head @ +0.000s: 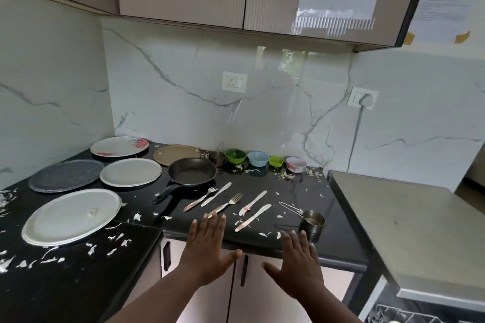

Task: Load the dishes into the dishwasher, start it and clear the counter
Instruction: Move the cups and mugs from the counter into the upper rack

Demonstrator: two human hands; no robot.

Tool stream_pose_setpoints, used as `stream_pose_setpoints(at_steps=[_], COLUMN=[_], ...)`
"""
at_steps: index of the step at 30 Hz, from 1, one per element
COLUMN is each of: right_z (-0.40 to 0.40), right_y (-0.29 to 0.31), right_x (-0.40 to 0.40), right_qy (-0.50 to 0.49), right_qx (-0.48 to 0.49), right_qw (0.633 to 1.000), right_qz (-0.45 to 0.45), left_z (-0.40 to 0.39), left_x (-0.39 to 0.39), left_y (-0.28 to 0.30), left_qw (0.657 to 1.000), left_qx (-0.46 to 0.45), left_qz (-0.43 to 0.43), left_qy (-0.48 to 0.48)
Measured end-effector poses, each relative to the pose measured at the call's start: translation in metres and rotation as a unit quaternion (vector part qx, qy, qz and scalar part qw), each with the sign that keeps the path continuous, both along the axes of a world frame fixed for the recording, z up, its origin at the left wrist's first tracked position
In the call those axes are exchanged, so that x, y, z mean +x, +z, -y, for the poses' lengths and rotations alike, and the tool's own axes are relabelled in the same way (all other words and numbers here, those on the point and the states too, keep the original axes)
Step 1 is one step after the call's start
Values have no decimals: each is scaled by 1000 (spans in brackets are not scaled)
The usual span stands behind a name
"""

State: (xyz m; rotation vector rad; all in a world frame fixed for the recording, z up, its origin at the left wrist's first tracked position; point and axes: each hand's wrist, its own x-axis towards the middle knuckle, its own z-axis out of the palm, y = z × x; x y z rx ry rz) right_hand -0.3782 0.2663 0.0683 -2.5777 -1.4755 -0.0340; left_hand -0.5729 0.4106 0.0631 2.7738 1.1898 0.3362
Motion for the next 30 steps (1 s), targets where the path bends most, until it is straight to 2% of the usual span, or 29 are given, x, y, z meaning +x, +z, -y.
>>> stream_pose_setpoints(at_steps=[7, 11, 13, 17, 21, 23, 26, 30], right_z=[-22, -31, -38, -56, -81, -96, -116, -136], right_y=[4, 11, 11, 5, 0, 4, 11, 15], right_x=[89, 156, 187, 224, 241, 250, 264, 266], right_qy=[-17, -45, -58, -54, -21, 3, 1, -158], right_qx=[41, 43, 24, -8, -3, -9, 15, 66], right_qw=[999, 997, 993, 965, 941, 938, 950, 946], right_qz=[-12, -53, -101, -258, -338, -346, -313, -276], left_z=[-26, -34, -38, -44, -63, -79, -103, -147], left_x=[86, 142, 165, 191, 198, 201, 207, 225], left_y=[-2, -3, -4, -12, -20, -22, -21, -12], left_qw=[1000, 1000, 1000, 999, 999, 999, 1000, 1000], left_qx=[9, 4, -4, -4, -13, -19, -18, -8], left_qz=[-14, -28, -29, -39, -36, -29, -25, -6], left_qy=[-1, 1, 6, 3, 4, 14, 1, -9])
